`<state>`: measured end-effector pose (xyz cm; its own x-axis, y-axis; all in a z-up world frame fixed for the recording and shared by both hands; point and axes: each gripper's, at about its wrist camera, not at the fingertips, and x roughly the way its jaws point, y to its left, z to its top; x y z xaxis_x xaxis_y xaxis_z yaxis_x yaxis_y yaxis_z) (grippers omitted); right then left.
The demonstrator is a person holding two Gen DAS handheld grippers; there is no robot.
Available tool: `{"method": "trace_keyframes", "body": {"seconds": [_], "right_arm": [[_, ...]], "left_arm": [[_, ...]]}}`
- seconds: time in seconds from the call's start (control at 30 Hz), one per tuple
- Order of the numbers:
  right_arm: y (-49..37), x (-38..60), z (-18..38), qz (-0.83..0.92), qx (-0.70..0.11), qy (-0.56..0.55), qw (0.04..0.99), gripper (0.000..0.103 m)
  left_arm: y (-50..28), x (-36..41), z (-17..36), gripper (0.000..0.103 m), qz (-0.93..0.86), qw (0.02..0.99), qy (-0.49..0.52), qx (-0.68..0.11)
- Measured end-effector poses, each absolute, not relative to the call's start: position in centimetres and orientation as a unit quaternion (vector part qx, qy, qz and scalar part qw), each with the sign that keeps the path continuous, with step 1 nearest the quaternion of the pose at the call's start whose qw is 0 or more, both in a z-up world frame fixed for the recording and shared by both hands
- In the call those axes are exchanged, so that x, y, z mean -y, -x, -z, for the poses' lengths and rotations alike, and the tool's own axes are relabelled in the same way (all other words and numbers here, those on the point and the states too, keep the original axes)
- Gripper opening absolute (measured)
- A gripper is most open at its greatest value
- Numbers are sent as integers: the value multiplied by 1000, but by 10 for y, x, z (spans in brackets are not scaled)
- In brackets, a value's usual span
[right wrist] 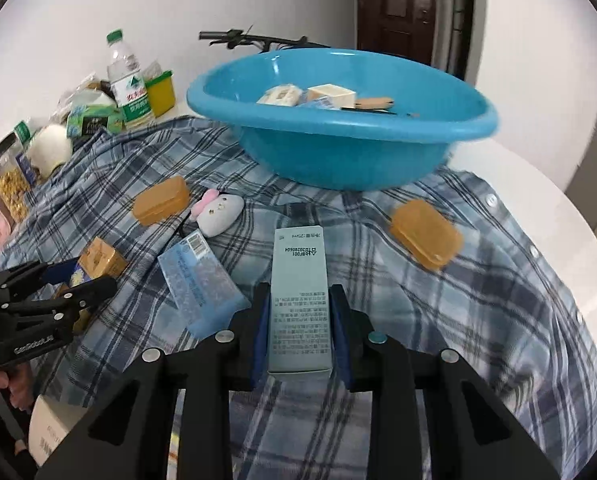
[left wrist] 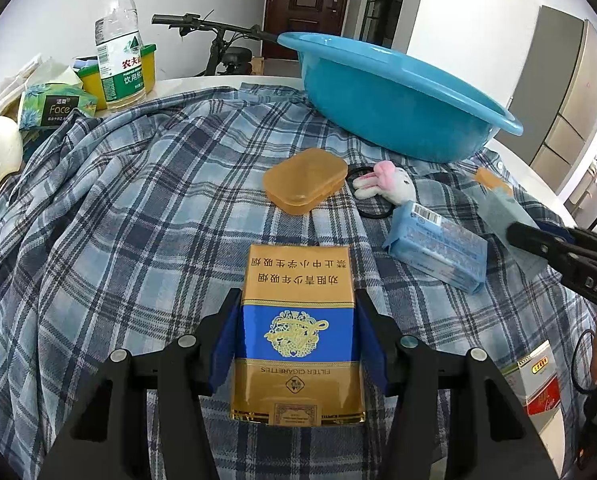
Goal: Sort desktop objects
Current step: 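Lift the pack with the left tool while the right tool grasps the pale green box, then carry the pack and the green box with both tools over the blue basin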
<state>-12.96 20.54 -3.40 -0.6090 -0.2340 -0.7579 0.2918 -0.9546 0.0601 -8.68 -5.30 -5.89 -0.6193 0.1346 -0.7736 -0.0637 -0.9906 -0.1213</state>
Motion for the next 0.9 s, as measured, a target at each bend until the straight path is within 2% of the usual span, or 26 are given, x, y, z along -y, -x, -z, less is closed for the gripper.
{"method": "trace_keyframes", "body": {"seconds": [0.6,0.9], "right_arm": [[110,-212,60,886,-7,-446,128,26],[98,-221,25,914,3,-392,105,26]], "left_arm": [[75,35,54,57,-908,52,416,3],[71,28,24,57,-925,54,375,-12]]}}
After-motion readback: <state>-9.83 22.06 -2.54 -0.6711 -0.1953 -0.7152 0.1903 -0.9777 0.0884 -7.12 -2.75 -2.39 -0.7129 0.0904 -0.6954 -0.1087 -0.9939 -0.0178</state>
